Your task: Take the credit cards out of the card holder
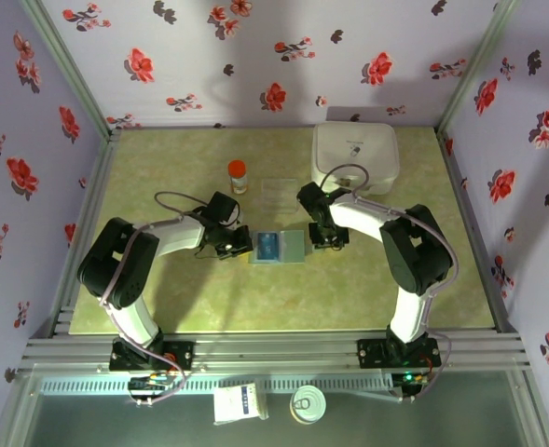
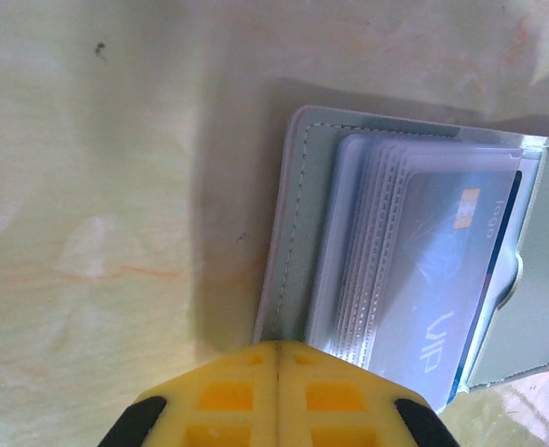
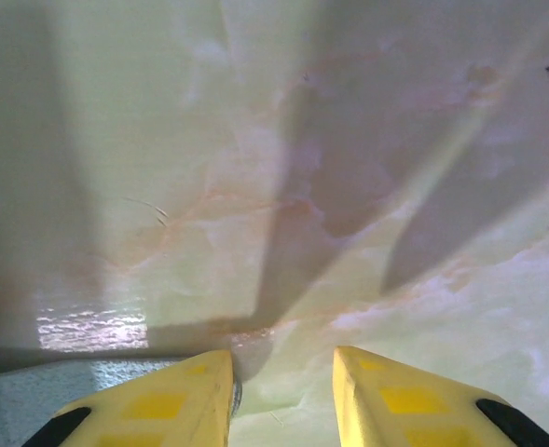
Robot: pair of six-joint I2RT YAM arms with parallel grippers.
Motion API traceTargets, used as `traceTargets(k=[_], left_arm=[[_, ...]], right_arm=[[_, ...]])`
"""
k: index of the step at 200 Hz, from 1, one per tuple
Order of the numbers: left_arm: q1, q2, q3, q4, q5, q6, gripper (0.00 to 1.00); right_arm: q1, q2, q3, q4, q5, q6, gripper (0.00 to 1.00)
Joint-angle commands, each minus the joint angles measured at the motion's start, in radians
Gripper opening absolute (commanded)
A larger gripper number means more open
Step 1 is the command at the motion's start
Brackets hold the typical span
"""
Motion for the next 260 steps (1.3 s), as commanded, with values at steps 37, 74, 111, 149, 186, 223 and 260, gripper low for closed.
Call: traceTargets(k=[37, 74, 111, 149, 186, 223, 260], left_arm=[[-0.002, -0.073, -0.002, -0.041, 0.017, -0.022, 0.0], [0.004, -0.119, 0.025, -0.054, 0.015, -0.019, 0.06], [-0.002, -0.107, 0.063, -0.081, 0.014, -0.022, 0.21], [-0.019, -0.069, 0.082, -0.091, 0.005, -0.023, 0.32], [-0.031, -0.013, 0.092, -0.066, 0.01, -0.025, 0.33], [-0.036, 0.02, 0.098, -0.062, -0.003, -0.017, 0.29], [-0.036, 0.047, 0.112, -0.097, -0.027, 0.001, 0.27]], right_arm=[[0.037, -0.138, 0.071, -0.069, -0.027, 0.035, 0.42], [0.099, -0.165, 0.124, -0.05, -0.078, 0.057, 0.45], [0.108, -0.198, 0.053, 0.164, -0.297, 0.099, 0.49], [0.106, -0.176, -0.016, 0.384, -0.494, 0.164, 0.54], [0.09, -0.094, -0.065, 0.514, -0.609, 0.194, 0.51], [0.078, -0.044, -0.101, 0.588, -0.646, 0.205, 0.43], [0.067, -0.014, -0.12, 0.611, -0.657, 0.209, 0.38]])
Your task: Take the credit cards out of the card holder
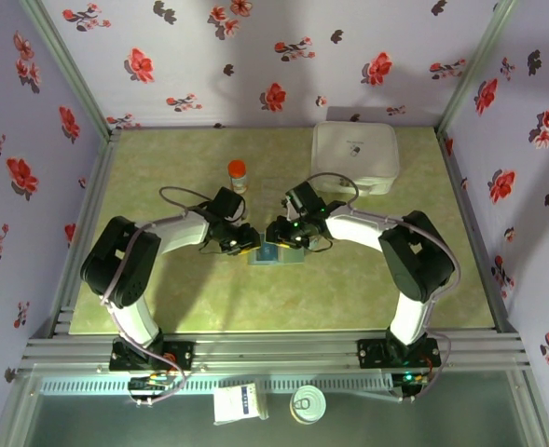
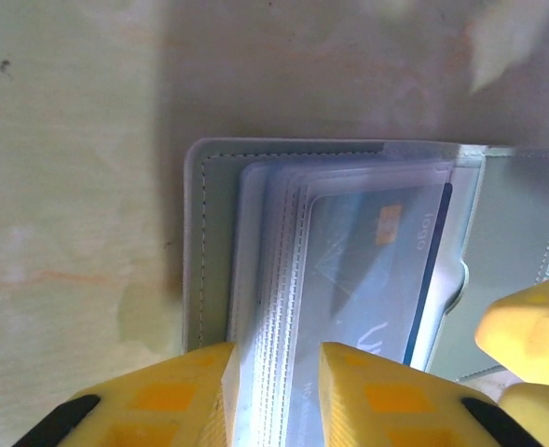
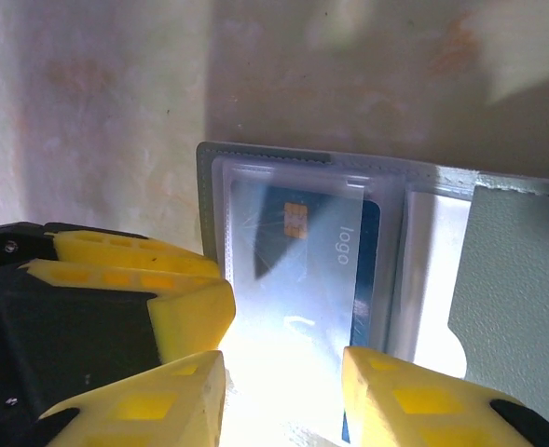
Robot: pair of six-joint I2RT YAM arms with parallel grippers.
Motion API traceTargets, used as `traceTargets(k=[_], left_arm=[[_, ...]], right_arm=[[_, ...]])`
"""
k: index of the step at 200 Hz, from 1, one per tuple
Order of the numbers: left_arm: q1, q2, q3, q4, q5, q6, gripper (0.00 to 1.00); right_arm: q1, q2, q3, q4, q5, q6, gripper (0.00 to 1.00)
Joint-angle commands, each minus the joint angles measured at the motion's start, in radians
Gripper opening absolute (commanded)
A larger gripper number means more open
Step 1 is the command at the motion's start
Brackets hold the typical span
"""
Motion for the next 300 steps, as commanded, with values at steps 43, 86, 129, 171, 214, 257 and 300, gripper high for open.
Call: traceTargets(k=[43, 86, 129, 171, 214, 257, 300], left_arm=[[-0.006, 0.026, 0.034, -0.058, -0.037, 0.031, 0.22], [-0.007, 0.024, 0.029, -0.058, -0.035, 0.023, 0.21], [-0.007, 0.024, 0.027, -0.057, -0.036, 0.021, 0.19], [-0.007, 0.022, 0.028, -0.059, -0.035, 0.019, 0.18], [-0.007, 0.018, 0.024, -0.06, -0.035, 0.016, 0.18], [-0.006, -0.005, 0.031, -0.067, -0.037, 0.016, 0.19], [-0.007, -0.048, 0.066, -0.111, -0.054, 0.026, 0.19]], right_arm=[[-0.017, 0.049, -0.031, 0.075, -0.049, 0.019, 0.36], [-0.019, 0.059, -0.052, 0.106, -0.057, 0.026, 0.34], [-0.021, 0.063, -0.063, 0.132, -0.068, 0.038, 0.28], [-0.022, 0.069, -0.06, 0.11, -0.047, 0.032, 0.28], [-0.021, 0.043, -0.045, 0.008, 0.041, -0.007, 0.3], [-0.02, -0.005, -0.058, 0.024, 0.042, -0.002, 0.33], [-0.022, -0.054, -0.069, 0.039, 0.027, 0.005, 0.34]])
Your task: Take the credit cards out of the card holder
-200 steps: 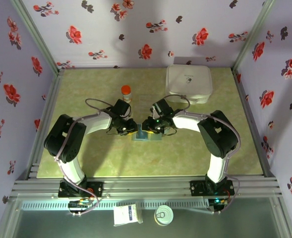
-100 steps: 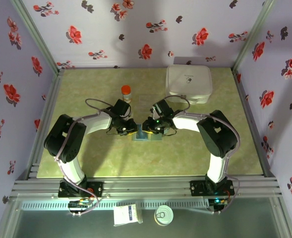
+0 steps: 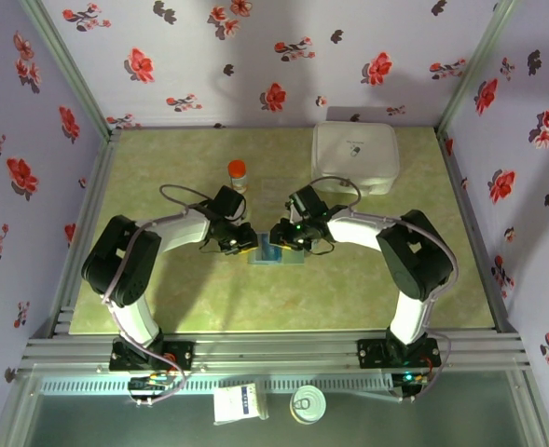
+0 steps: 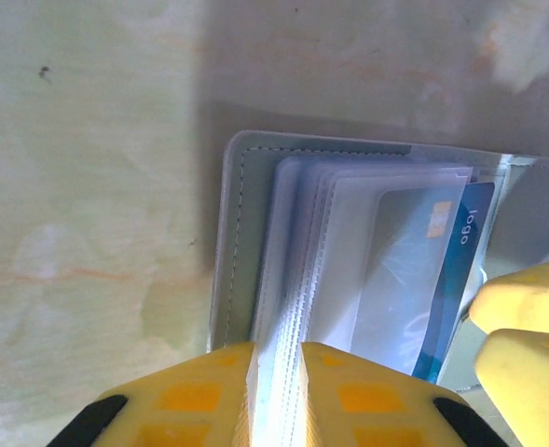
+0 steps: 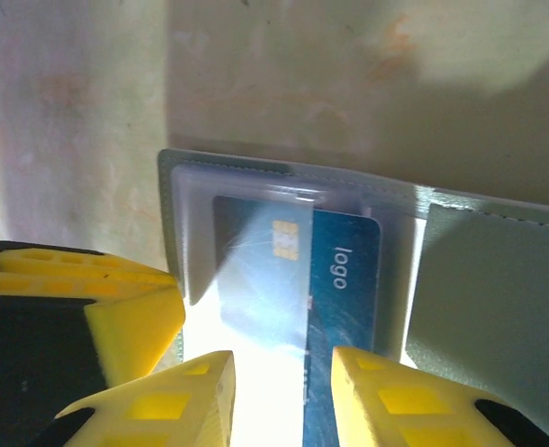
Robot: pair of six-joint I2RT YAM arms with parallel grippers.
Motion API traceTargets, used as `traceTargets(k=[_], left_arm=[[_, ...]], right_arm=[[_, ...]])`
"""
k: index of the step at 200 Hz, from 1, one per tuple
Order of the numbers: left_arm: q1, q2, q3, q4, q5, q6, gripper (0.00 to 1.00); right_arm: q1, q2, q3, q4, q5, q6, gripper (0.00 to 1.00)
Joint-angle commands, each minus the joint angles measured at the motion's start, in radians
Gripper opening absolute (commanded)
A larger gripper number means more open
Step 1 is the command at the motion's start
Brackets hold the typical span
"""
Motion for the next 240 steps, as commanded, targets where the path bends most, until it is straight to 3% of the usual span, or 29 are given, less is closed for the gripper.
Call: traceTargets(k=[1, 121, 240], left_arm=[[-0.007, -0.048, 0.044, -0.058, -0.027, 0.021, 0.19], [-0.056, 0.062, 0.107, -0.08, -0.03, 0.048, 0.0], [-0.054, 0.087, 0.096, -0.1, -0.055, 0.054, 0.0]], right_arm=[[-0.008, -0.051, -0.018, -0.019, 0.014, -0.009, 0.34], [-0.029, -0.016, -0.042, -0.023, 0.017, -0.02, 0.33], [-0.039, 0.048, -0.079, 0.107, -0.077, 0.012, 0.31]])
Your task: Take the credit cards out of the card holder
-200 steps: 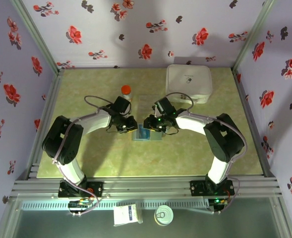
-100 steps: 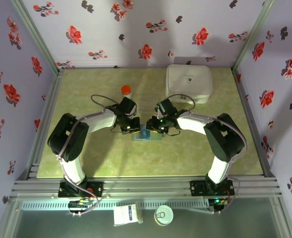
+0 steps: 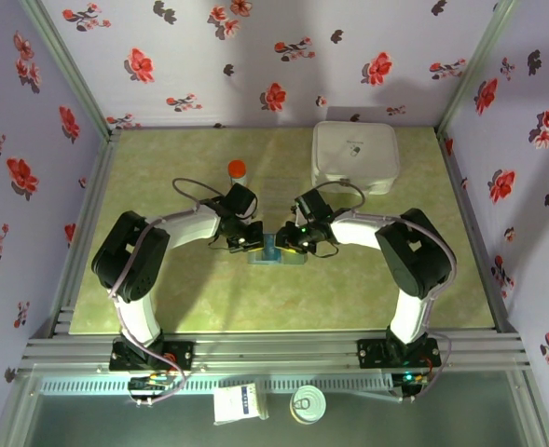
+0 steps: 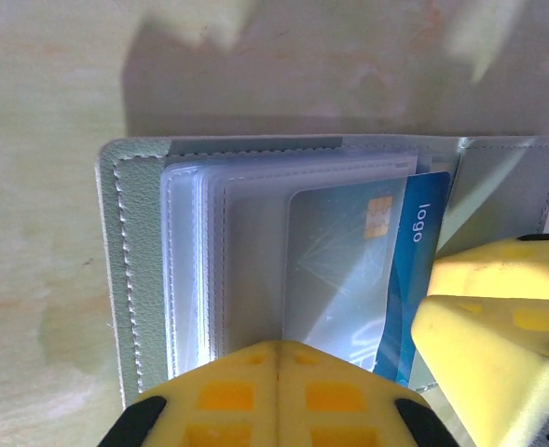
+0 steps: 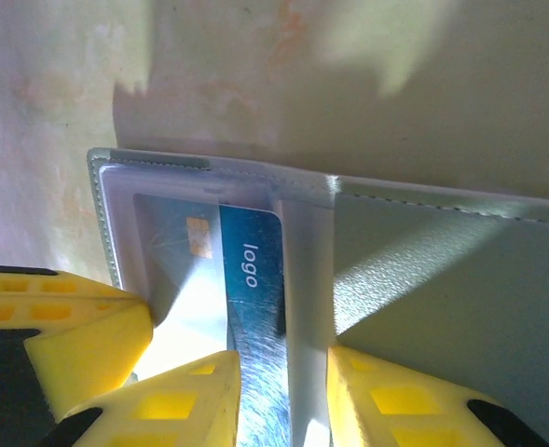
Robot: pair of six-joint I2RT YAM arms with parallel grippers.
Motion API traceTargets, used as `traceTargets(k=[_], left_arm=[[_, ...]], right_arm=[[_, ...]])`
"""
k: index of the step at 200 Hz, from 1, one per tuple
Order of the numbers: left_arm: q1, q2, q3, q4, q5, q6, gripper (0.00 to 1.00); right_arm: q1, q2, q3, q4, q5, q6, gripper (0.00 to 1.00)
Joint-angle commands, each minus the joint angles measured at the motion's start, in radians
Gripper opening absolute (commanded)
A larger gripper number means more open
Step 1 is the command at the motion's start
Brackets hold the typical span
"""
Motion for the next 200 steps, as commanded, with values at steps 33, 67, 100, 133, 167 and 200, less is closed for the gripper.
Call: traceTargets(k=[33, 67, 100, 133, 167, 200], left_arm=[[0.0, 0.024, -0.005, -0.039, -0.03, 0.017, 0.0], [0.001, 0.026, -0.005, -0.036, -0.029, 0.014, 0.0], [-0.001, 0.031, 0.001, -0.037, -0.03, 0.015, 0.0], [0.0, 0.032, -0.001, -0.04, -0.029, 0.018, 0.0], [0.002, 0.031, -0.001, -0.038, -0.029, 0.017, 0.0], [0.005, 0.024, -0.004, -0.04, -0.029, 0.019, 0.0]], right_arm=[[-0.012, 0.024, -0.053, 0.152, -0.096, 0.051, 0.28], [-0.017, 0.01, -0.07, 0.194, -0.113, 0.071, 0.24], [-0.023, 0.011, -0.076, 0.219, -0.135, 0.08, 0.19], [-0.028, 0.019, -0.081, 0.238, -0.148, 0.088, 0.15], [-0.032, 0.016, -0.088, 0.24, -0.144, 0.09, 0.11], [-0.042, -0.004, -0.103, 0.209, -0.119, 0.07, 0.09]])
